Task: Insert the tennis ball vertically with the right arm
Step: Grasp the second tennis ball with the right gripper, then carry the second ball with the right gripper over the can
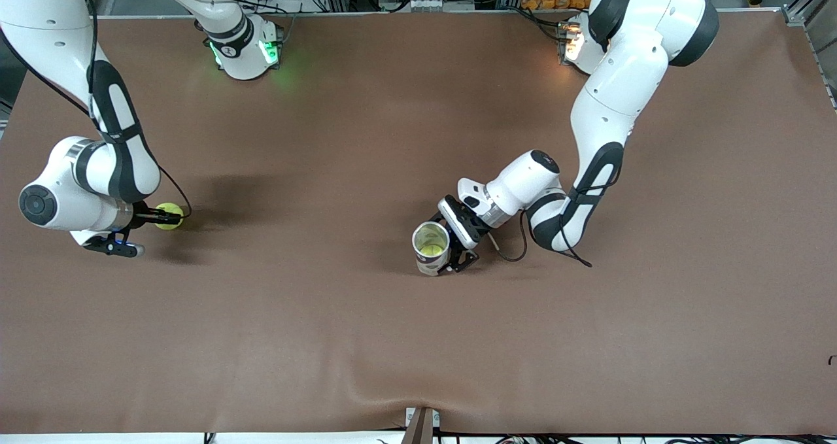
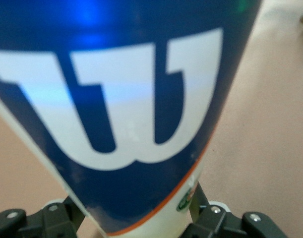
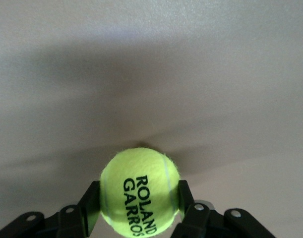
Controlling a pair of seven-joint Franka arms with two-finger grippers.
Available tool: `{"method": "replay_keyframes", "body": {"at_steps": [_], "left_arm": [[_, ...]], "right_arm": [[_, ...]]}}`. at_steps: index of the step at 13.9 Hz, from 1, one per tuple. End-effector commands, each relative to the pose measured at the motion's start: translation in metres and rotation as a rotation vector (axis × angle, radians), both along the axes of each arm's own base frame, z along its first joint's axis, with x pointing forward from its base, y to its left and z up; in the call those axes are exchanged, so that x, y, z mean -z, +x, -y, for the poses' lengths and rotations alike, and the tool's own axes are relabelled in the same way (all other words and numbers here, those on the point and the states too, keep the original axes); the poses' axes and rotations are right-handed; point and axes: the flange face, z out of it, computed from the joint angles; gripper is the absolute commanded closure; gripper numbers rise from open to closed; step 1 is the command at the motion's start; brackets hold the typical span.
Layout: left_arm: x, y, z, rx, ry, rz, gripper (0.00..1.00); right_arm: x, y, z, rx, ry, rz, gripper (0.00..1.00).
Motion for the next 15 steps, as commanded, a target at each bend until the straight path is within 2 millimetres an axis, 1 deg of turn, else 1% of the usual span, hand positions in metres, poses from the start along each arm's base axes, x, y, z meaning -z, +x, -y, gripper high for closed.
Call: {"method": "replay_keyframes", "body": {"at_steps": [1, 3, 5, 7, 8, 9, 11, 12, 14, 15], "left_arm": [[0.002, -0.001, 0.0, 0.02, -0.003, 0.004, 0.16], [0.002, -0.002, 0.0, 0.022, -0.003, 0.004, 0.16], [0.004, -0.002, -0.001, 0.02, -0.002, 0.0, 0.16], [0.004, -0.002, 0.0, 0.02, -0.002, 0.001, 0.15], [0.004, -0.002, -0.001, 0.022, 0.001, 0.001, 0.15], [0.004, -0.003, 0.0, 0.027, 0.003, 0.005, 0.16], [0.005, -0.004, 0.0, 0.03, 0.004, 0.005, 0.16], [0.005, -0.004, 0.0, 0.031, 0.006, 0.005, 0.16], [0.006, -0.004, -0.001, 0.029, 0.005, 0.001, 0.16], [0.006, -0.004, -0.001, 0.03, 0.007, 0.002, 0.16]], "right_arm": [[-0.036, 0.017, -0.01, -0.016, 0.019, 0.016, 0.98], [-0.075, 0.043, -0.024, 0.01, 0.079, 0.008, 1.0], [-0.114, 0.063, -0.04, 0.105, 0.16, 0.004, 1.0], [-0.152, 0.084, -0.079, 0.192, 0.178, 0.015, 1.0], [-0.165, 0.092, -0.099, 0.245, 0.182, 0.027, 1.0], [-0.176, 0.1, -0.121, 0.313, 0.205, 0.04, 1.0], [-0.198, 0.11, -0.167, 0.437, 0.278, 0.047, 1.0], [-0.204, 0.113, -0.19, 0.493, 0.296, 0.038, 1.0], [-0.224, 0.124, -0.237, 0.599, 0.288, 0.047, 1.0], [-0.231, 0.129, -0.264, 0.645, 0.278, 0.049, 1.0]]}}
